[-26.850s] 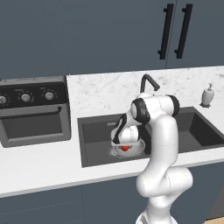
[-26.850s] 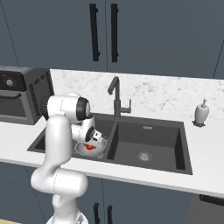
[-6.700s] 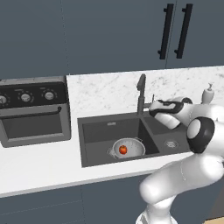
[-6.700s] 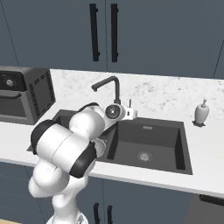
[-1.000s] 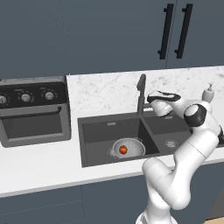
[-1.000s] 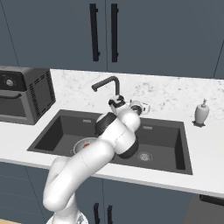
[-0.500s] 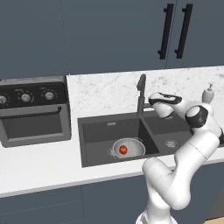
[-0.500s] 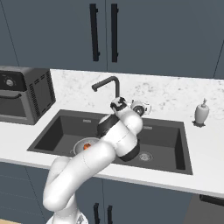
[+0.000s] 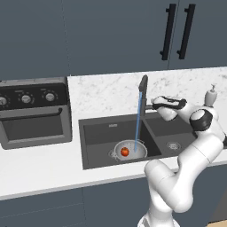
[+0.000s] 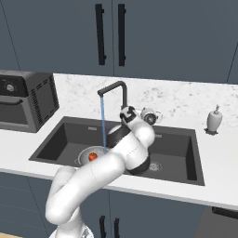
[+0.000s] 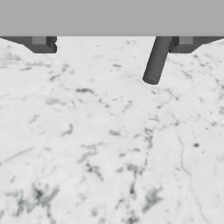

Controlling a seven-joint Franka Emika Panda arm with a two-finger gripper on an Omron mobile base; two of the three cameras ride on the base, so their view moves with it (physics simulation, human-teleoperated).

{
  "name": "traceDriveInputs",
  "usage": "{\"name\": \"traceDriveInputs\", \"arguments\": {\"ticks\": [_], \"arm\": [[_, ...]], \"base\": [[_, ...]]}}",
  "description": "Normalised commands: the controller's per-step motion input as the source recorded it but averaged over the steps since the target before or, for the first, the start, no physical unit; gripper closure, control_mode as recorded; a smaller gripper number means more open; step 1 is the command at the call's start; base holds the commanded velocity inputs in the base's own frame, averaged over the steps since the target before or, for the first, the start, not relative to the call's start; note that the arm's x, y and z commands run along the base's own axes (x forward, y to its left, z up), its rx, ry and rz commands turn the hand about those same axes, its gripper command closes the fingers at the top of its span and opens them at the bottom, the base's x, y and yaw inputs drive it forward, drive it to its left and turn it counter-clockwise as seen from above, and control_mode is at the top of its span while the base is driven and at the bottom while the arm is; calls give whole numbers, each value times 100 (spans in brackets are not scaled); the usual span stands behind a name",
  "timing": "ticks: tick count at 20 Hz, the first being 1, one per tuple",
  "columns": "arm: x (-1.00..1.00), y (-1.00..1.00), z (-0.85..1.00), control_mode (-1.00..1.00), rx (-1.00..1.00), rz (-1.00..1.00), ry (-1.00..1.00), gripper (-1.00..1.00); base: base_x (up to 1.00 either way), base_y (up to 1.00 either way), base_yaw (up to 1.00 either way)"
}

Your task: Put the colander in the sink, put the apple in the colander, and turn on the sink faucet and pour water over the colander.

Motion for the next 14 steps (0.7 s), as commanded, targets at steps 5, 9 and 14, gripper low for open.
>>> {"name": "traceDriveInputs", "arguments": {"ticks": [5, 9, 14], "arm": [[0, -70, 0, -100, 2, 0, 0, -100], [0, -60, 0, -100, 2, 0, 0, -100], [0, -35, 0, -100, 1, 0, 0, -100]], "base": [[0, 0, 0], [0, 0, 0], [0, 0, 0]]}}
